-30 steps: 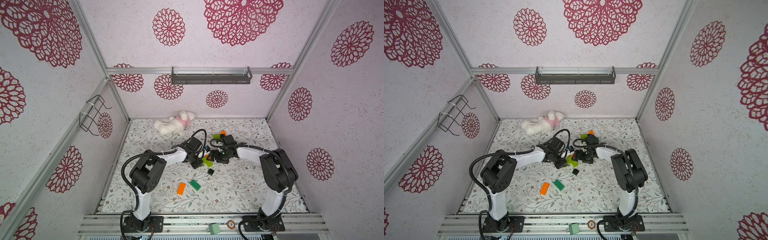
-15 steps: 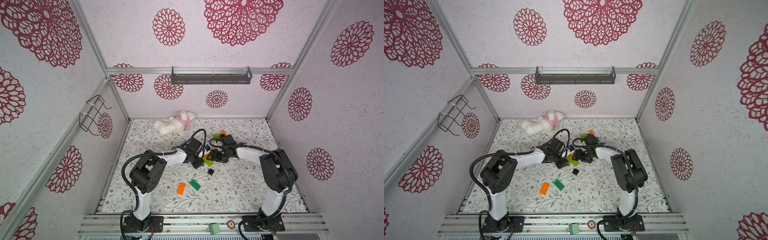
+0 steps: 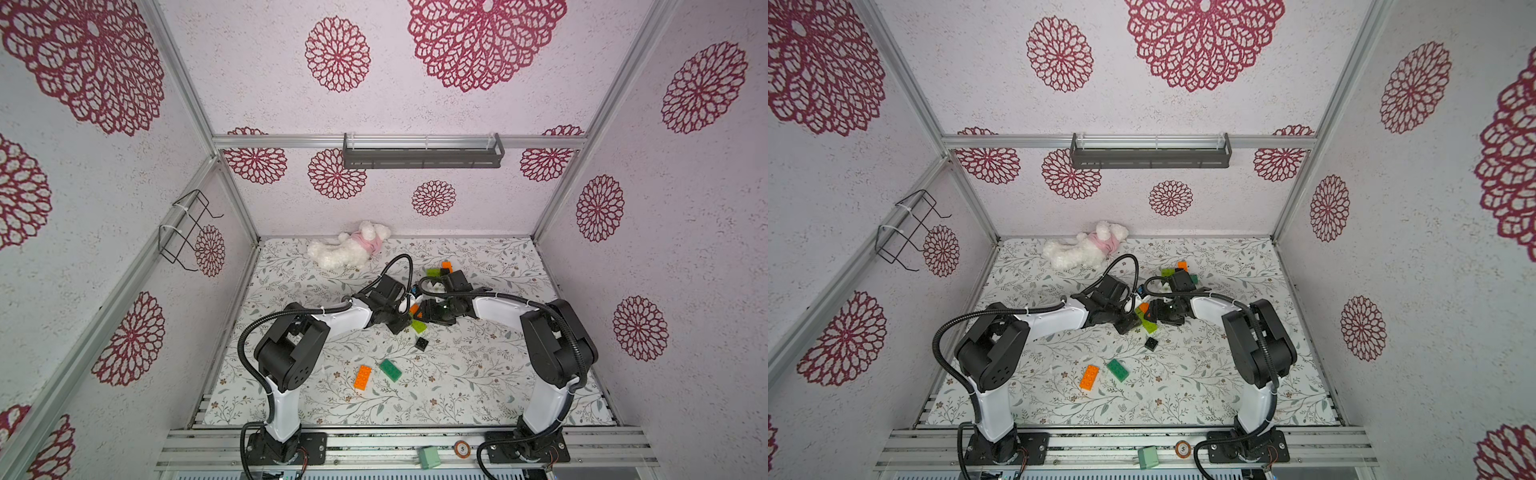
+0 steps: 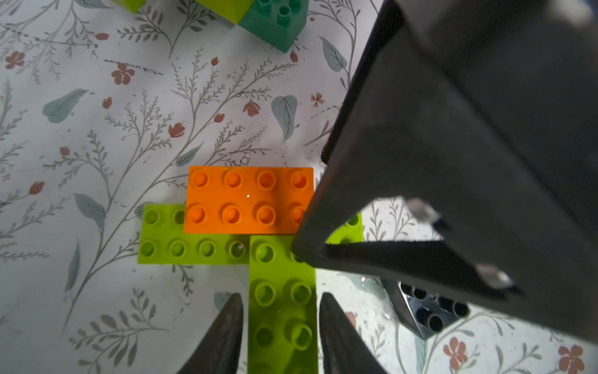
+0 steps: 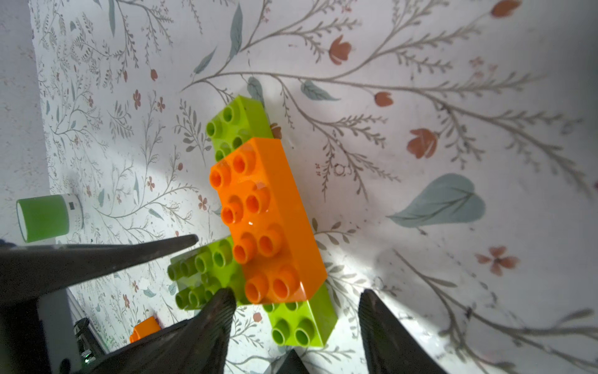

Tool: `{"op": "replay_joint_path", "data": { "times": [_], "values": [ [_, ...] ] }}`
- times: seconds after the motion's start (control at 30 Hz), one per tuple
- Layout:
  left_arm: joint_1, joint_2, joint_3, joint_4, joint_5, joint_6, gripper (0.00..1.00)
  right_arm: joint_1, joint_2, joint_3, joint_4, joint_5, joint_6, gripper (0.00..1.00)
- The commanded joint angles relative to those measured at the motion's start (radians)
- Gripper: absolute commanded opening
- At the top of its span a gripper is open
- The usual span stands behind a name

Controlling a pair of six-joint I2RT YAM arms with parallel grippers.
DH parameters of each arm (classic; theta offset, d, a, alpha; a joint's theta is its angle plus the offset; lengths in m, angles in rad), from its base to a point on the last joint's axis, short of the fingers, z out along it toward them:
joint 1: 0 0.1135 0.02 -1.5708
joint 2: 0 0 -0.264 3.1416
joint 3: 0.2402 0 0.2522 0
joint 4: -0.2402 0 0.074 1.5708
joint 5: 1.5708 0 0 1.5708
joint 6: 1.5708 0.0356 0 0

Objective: Assemble a small pinwheel with lego
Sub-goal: Assemble the lego brick with the lego brick, then adjust the lego brick at the center of the board.

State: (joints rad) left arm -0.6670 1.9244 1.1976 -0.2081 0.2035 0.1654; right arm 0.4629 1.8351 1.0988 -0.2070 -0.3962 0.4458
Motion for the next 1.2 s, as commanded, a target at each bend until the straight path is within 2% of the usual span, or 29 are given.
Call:
{"op": "replay_joint_path", "data": {
  "times": [0.0, 0.2, 0.4, 0.5, 0.57, 0.67, 0.73, 0.83, 0.87, 0.9, 1.0, 1.17],
  "values": [
    [0.008, -0.044, -0.024, 0.054, 0.000, -0.023, 0.42, 0.007, 0.035, -0.055, -0.116, 0.126, -0.004, 0.63],
    [0.067, -0.149, -0.109, 0.183, 0.074, -0.116, 0.43, 0.007, 0.033, -0.056, -0.107, 0.119, 0.002, 0.63],
    [0.142, -0.371, -0.208, 0.325, 0.116, -0.260, 0.44, 0.007, 0.031, -0.056, -0.108, 0.137, 0.015, 0.63],
    [0.151, -0.512, -0.259, 0.341, 0.051, -0.303, 0.44, 0.007, 0.028, -0.059, -0.102, 0.142, 0.029, 0.63],
    [0.154, -0.593, -0.277, 0.300, -0.042, -0.336, 0.46, 0.006, 0.026, -0.058, -0.102, 0.150, 0.036, 0.63],
    [0.197, -0.677, -0.263, 0.171, -0.119, -0.457, 0.54, 0.009, 0.017, -0.046, -0.095, 0.154, 0.046, 0.64],
    [0.237, -0.726, -0.267, 0.121, -0.080, -0.540, 0.62, 0.013, 0.009, -0.036, -0.085, 0.140, 0.054, 0.65],
    [0.287, -0.816, -0.290, 0.084, -0.062, -0.632, 0.65, 0.022, 0.008, -0.006, -0.084, 0.109, 0.055, 0.68],
    [0.302, -0.852, -0.304, 0.085, -0.067, -0.661, 0.74, 0.027, 0.007, 0.002, -0.082, 0.099, 0.054, 0.70],
    [0.315, -0.888, -0.318, 0.089, -0.077, -0.687, 0.99, 0.032, 0.004, 0.009, -0.079, 0.090, 0.054, 0.72],
    [0.330, -0.974, -0.352, 0.089, -0.155, -0.736, 0.97, 0.039, -0.013, 0.020, -0.041, 0.038, 0.066, 0.76],
    [0.343, -1.045, -0.367, -0.021, -0.285, -0.763, 0.97, 0.045, -0.043, 0.055, 0.003, -0.004, 0.094, 0.84]
  ]
}}
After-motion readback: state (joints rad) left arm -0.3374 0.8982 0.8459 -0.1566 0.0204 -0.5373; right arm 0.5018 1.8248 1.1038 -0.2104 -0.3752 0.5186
